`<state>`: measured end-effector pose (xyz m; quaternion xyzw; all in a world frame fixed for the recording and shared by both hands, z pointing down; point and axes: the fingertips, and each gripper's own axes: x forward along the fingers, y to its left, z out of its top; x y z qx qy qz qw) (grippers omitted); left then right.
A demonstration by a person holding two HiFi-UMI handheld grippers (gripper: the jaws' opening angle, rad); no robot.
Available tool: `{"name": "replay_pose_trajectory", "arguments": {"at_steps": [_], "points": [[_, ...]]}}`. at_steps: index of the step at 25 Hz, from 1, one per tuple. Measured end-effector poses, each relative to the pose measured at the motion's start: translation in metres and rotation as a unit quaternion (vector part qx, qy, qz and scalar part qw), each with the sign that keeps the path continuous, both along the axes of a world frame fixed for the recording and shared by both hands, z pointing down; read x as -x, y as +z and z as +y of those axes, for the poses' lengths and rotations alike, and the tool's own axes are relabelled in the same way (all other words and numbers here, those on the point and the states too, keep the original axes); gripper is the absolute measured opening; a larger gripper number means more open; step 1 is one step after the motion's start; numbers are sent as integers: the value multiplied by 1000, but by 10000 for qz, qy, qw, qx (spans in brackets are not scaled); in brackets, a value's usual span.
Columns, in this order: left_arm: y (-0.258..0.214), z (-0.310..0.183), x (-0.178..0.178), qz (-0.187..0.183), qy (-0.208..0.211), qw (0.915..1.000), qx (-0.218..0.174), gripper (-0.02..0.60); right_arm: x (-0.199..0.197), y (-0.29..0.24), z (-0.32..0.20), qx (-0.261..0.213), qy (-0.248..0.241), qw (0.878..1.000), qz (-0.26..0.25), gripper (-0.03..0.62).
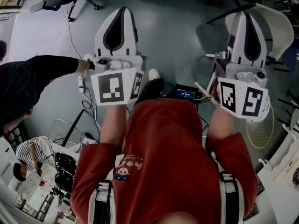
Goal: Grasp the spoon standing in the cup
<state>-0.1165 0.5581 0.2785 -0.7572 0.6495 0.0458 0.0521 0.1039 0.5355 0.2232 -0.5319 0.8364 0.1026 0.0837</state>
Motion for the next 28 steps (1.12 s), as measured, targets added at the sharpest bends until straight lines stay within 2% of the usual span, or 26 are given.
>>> {"name": "replay_pose_trajectory", "arguments": {"at_steps": [6, 11, 15, 24, 28], "points": [[-9, 2, -36, 78, 8, 9999, 89, 2, -30, 6, -7, 336, 50, 9993, -178, 12], [-24, -18, -70, 127, -92, 9999, -11, 2, -70, 8, -24, 354, 134, 9991, -174, 12], [-30, -26, -87, 31, -138, 9999, 21, 2, -87, 8, -30, 389, 206, 9985, -314, 12], [-30, -41, -155, -82, 15, 9999, 86, 2, -129, 15, -39, 432, 144, 9979, -469, 12], [-32, -49, -174, -114, 51, 9999, 77, 2, -145, 16, -44, 410, 157, 9977, -518, 12]]}}
